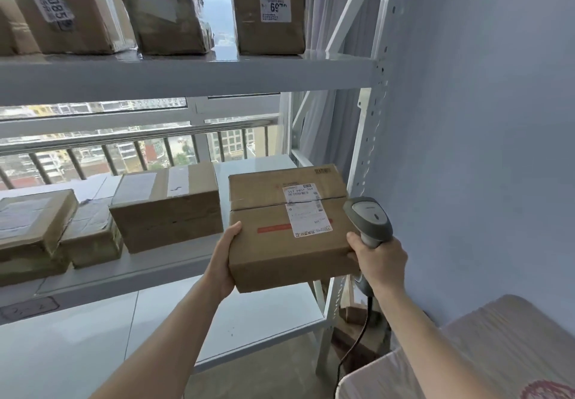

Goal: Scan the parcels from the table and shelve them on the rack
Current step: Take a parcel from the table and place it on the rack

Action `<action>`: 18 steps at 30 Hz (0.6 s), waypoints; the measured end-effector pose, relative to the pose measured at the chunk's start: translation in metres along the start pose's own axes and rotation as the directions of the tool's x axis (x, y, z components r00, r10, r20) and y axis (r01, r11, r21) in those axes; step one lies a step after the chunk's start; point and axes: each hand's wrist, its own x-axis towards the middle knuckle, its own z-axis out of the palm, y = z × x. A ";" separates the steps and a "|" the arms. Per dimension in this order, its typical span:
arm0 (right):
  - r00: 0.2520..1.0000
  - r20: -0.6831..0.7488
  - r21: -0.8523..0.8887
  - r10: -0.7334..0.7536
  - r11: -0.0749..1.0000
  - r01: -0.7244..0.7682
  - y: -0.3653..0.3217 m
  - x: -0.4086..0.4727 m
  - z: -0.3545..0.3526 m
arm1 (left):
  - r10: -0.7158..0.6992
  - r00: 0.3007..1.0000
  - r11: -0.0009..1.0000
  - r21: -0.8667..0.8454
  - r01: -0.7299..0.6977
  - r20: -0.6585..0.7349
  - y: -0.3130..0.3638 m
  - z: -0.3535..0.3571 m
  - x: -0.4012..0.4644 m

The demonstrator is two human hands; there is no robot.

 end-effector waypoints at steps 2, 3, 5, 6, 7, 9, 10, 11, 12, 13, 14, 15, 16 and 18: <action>1.000 0.014 0.003 0.001 1.000 -0.001 -0.001 0.012 0.006 | 0.008 0.999 1.000 0.000 -0.008 -0.032 0.000 0.001 0.004; 1.000 0.020 0.004 0.007 1.000 -0.007 -0.001 0.018 0.009 | 0.015 0.999 1.000 0.007 -0.014 -0.043 0.000 0.001 0.006; 0.999 0.040 0.009 0.010 1.000 -0.010 -0.002 0.025 0.012 | 0.017 0.998 1.000 0.020 -0.015 -0.067 -0.001 0.002 0.010; 0.999 0.051 0.015 0.010 1.000 -0.011 -0.001 0.029 0.013 | 0.014 0.997 1.000 0.021 -0.013 -0.081 -0.002 0.002 0.011; 0.998 0.053 0.021 0.017 1.000 -0.018 -0.002 0.032 0.015 | 0.011 0.995 1.000 0.021 -0.009 -0.095 -0.003 0.001 0.014; 0.998 0.052 0.022 0.036 0.999 -0.037 -0.003 0.037 0.020 | 0.010 0.994 0.999 0.034 -0.007 -0.111 -0.002 0.001 0.019; 0.998 0.047 0.022 0.043 0.999 -0.044 -0.002 0.041 0.024 | 0.012 0.993 0.999 0.044 -0.007 -0.113 -0.001 0.002 0.020; 0.998 0.039 0.024 0.050 0.998 -0.051 -0.001 0.044 0.028 | 0.015 0.993 0.999 0.053 -0.009 -0.119 0.000 0.002 0.022; 0.998 0.035 0.030 0.053 0.998 -0.054 -0.001 0.047 0.031 | 0.020 0.992 0.998 0.059 -0.012 -0.126 0.000 0.002 0.025; 0.998 0.031 0.031 0.058 0.998 -0.059 -0.001 0.050 0.035 | 0.025 0.991 0.998 0.067 -0.016 -0.132 0.001 0.002 0.027; 0.998 0.031 0.029 0.061 0.998 -0.062 -0.002 0.052 0.038 | 0.029 0.990 0.997 0.076 -0.019 -0.135 0.002 0.002 0.029; 0.997 0.028 0.026 0.065 0.997 -0.066 -0.002 0.055 0.042 | 0.037 0.989 0.996 0.087 -0.025 -0.141 0.002 0.000 0.031; 0.997 0.025 0.030 0.067 0.997 -0.068 -0.003 0.058 0.044 | 0.053 0.988 0.994 0.100 -0.039 -0.145 0.003 0.000 0.032; 0.997 0.030 0.045 0.065 0.997 -0.067 -0.005 0.063 0.049 | 0.093 0.986 0.990 0.121 -0.077 -0.135 0.004 -0.002 0.035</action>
